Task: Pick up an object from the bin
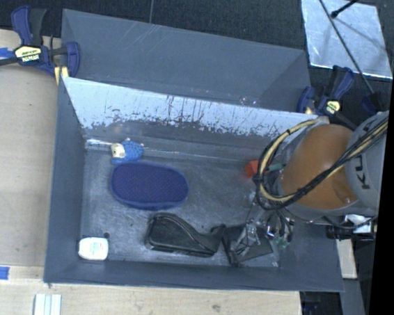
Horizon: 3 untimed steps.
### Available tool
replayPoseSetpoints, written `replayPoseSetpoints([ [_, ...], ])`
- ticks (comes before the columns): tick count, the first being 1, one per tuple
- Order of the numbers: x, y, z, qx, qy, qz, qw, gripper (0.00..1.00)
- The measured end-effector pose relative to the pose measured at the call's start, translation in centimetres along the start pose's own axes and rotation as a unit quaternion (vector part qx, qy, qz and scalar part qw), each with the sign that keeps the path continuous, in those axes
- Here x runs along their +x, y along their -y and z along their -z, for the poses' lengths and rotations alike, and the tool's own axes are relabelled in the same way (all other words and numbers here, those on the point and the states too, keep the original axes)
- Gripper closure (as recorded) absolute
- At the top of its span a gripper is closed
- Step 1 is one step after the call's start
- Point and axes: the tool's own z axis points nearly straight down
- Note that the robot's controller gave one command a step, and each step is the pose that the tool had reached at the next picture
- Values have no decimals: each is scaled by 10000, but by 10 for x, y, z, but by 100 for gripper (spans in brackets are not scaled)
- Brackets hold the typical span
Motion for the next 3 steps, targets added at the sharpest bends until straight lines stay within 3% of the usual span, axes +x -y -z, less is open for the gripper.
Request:
replayPoseSetpoints([
  [1, 15, 7, -30, 2, -6, -727, 9974, 0],
  [2, 14, 7, -30, 2, -2, -716, 9974, 0],
  [3, 14, 7, -30, 1, 7, -711, 9975, 100],
])
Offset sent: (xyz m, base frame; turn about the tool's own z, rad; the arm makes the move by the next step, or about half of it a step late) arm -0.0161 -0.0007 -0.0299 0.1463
